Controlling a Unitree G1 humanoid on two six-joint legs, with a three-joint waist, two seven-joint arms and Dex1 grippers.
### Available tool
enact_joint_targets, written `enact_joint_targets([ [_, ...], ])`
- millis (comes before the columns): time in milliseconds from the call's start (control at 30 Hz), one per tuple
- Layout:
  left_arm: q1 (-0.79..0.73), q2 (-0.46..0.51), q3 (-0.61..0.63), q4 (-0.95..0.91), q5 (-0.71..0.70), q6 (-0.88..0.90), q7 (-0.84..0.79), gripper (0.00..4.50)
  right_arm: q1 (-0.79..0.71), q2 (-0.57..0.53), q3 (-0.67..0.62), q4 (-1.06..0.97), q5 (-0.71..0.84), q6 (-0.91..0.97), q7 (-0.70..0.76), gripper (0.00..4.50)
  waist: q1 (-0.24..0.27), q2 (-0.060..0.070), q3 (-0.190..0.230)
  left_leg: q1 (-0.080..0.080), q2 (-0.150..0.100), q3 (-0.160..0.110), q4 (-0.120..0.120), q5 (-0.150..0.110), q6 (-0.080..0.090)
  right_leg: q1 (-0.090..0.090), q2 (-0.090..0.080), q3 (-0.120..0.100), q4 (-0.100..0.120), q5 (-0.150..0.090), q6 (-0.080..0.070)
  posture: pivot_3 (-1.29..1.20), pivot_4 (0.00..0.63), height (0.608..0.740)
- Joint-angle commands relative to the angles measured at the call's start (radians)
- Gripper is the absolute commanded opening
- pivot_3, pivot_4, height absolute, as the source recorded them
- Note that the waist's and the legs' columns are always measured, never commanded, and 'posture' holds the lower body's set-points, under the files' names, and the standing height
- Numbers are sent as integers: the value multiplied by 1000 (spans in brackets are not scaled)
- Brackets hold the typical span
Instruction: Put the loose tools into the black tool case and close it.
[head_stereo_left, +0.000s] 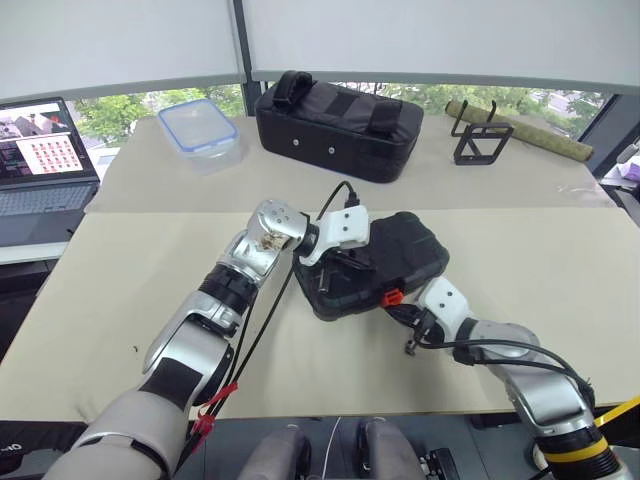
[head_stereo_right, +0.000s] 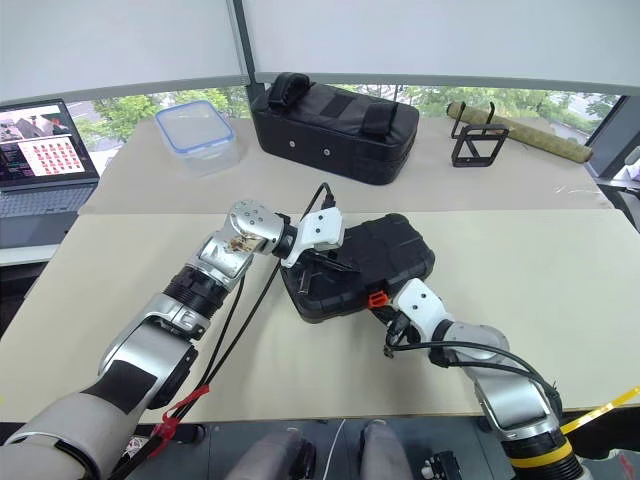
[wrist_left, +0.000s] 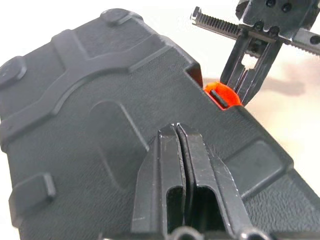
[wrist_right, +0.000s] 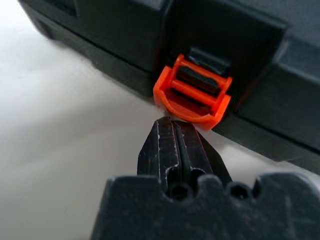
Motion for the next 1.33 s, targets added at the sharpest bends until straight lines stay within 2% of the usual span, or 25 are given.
enact_joint_targets([
  [33, 11, 0, -30, 12, 33, -4, -12, 130, -6, 0, -109, -140, 52, -67, -12, 0, -2, 0, 0, 0, 0, 0, 0, 0, 0, 0, 0, 0, 0, 0, 0, 0, 150, 715],
  [167, 14, -2, -33, 15, 37, -11, -12, 130, 23, -8, -143, -205, 75, -46, -3, 0, -4, 0, 0, 0, 0, 0, -1, 0, 0, -1, 1, 0, 0, 0, 0, 0, 150, 715],
  [433, 10, -8, -27, 31, 43, -20, -13, 130, 58, -40, -123, -215, 49, -18, 24, 0, 1, 0, 0, 0, 0, 0, 0, 0, 0, 1, 1, 0, 0, 0, 0, 0, 150, 715],
  [567, 8, -2, -21, 34, 44, -24, -11, 130, 94, -95, -177, -233, 102, 8, 76, 0, 2, 0, 0, 0, 0, 0, 0, 0, 0, 1, 1, 0, 0, 0, 0, 0, 150, 715],
  [700, 31, 43, 23, -11, 17, 9, -12, 130, 123, -150, -298, -228, 217, 74, 135, 0, 1, 0, 0, 0, 0, 0, 0, 0, 0, 1, 0, 0, -1, 0, 0, 0, 150, 715],
  [800, 83, 150, 99, -121, -47, 92, -60, 840, 138, -232, -434, -174, 318, 110, 236, 825, -8, 0, 0, 0, 0, 0, -1, 0, 0, 0, 0, 1, -1, 0, 0, 0, 150, 715],
  [933, 213, 348, 198, -328, -148, 196, -142, 2293, 151, -348, -584, -90, 447, 151, 407, 2167, -22, 1, 0, 3, 2, 0, -7, 0, 0, -1, -1, 2, -1, 0, -1, 0, 150, 715],
  [1000, 313, 482, 287, -467, -249, 293, -211, 3113, 142, -414, -646, -29, 501, 182, 490, 2924, -25, 2, 1, 4, 3, 0, -9, 0, -1, -1, -1, 2, -2, 0, -1, 0, 150, 715],
  [1067, 425, 618, 386, -602, -356, 419, -261, 3920, 131, -474, -681, 29, 536, 208, 562, 3628, -27, 3, 2, 4, 3, 1, -10, 0, -1, -1, -1, 3, -2, -1, -1, 0, 150, 715],
  [1133, 521, 709, 466, -694, -430, 498, -273, 4500, 124, -513, -690, 64, 549, 213, 613, 4197, -25, 3, 4, 4, 3, 1, -11, 0, 0, 0, -2, 2, -4, -1, -1, 0, 150, 715],
  [1233, 646, 771, 580, -784, -503, 568, -232, 4500, 107, -551, -679, 108, 552, 213, 664, 4197, -1, 3, 4, 5, 2, 0, -11, -1, 1, 2, -2, 0, -6, -1, -1, 0, 150, 715],
  [1333, 740, 780, 668, -844, -559, 607, -192, 4500, 71, -564, -649, 128, 563, 234, 680, 4197, 6, 4, 4, 6, 1, 0, -11, -1, 1, 4, -3, 0, -7, -1, -1, 0, 150, 715],
])
